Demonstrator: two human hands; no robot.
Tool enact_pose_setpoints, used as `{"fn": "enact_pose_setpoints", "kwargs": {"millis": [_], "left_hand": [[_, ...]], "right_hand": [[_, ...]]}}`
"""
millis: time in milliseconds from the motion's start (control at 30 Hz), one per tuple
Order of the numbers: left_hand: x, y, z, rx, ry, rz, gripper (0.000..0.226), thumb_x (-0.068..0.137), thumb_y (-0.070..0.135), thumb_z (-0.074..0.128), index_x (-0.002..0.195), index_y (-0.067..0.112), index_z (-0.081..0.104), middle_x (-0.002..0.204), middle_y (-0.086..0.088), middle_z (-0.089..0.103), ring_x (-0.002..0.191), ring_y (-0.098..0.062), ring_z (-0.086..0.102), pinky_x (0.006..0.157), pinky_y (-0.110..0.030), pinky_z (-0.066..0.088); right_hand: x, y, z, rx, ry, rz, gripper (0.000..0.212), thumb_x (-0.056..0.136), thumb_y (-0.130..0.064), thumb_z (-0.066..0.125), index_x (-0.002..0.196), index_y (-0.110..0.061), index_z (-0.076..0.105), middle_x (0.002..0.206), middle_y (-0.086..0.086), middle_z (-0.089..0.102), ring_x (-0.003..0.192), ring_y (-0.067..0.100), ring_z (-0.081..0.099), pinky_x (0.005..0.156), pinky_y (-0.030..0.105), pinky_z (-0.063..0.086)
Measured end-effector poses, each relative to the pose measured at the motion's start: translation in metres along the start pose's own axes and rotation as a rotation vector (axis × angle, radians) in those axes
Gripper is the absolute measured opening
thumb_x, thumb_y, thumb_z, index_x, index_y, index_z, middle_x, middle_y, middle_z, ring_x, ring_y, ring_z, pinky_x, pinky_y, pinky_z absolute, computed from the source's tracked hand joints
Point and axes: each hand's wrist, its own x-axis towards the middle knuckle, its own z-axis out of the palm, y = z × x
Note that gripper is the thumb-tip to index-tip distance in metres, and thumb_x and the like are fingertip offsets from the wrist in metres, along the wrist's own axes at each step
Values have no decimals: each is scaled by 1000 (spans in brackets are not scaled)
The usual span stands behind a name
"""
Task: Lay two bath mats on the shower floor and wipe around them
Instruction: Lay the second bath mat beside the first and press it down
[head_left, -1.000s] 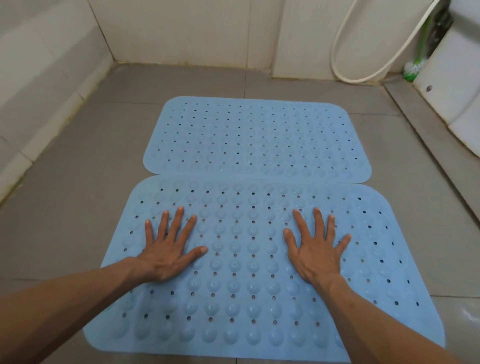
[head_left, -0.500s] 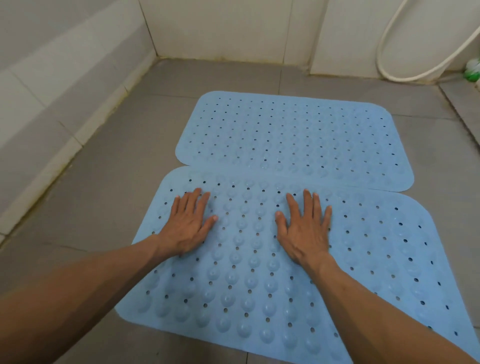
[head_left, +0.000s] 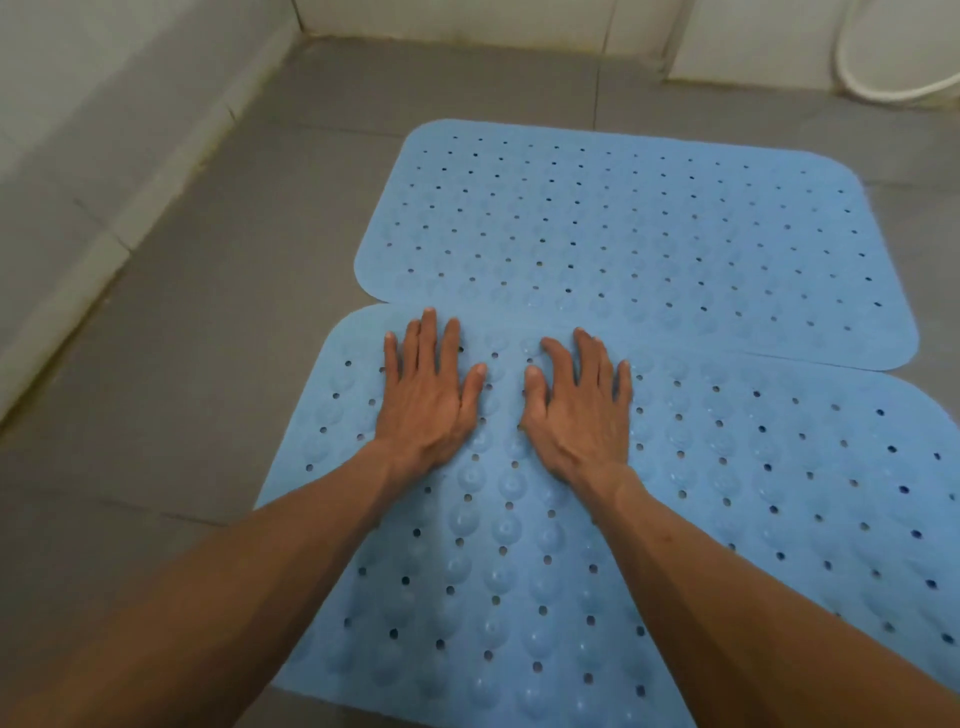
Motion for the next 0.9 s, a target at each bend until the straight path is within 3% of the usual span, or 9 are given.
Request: {"fn": "enact_pose_setpoints", "kwargs": {"millis": [167, 333, 533, 900], "left_hand": [[13, -6, 4, 82, 1, 170, 71, 98, 52, 20, 155, 13, 3, 162, -13, -10, 149, -31, -10, 118, -58, -1], [18, -2, 3, -134, -45, -34, 71, 98, 56, 15, 154, 14, 2, 162, -10, -12, 149, -27, -9, 120, -53, 0], [23, 2, -3, 87, 27, 164, 74, 100, 52, 24, 153, 4, 3, 161, -19, -5, 149, -32, -7, 120, -54, 2], [28, 3, -7, 68, -44, 148, 73, 99, 51, 30, 153, 5, 12, 159, -23, 2, 148, -38, -1, 118, -59, 5]], "right_hand": [[5, -13, 4, -32, 61, 66, 53, 99, -50, 23, 146, -29, 38, 160, 4, 24, 150, 22, 14, 122, 52, 3], [5, -15, 7, -4, 214, 89, 45, 99, -45, 30, 134, -24, 51, 152, 5, 38, 144, 23, 29, 121, 51, 15], [9, -14, 8, -7, 241, 202, 55, 101, -45, 26, 146, -17, 38, 163, 7, 20, 153, 21, 9, 123, 50, 5], [11, -21, 6, -173, 153, 247, 57, 97, -48, 35, 143, -15, 43, 159, 14, 28, 149, 32, 20, 119, 58, 12]]}}
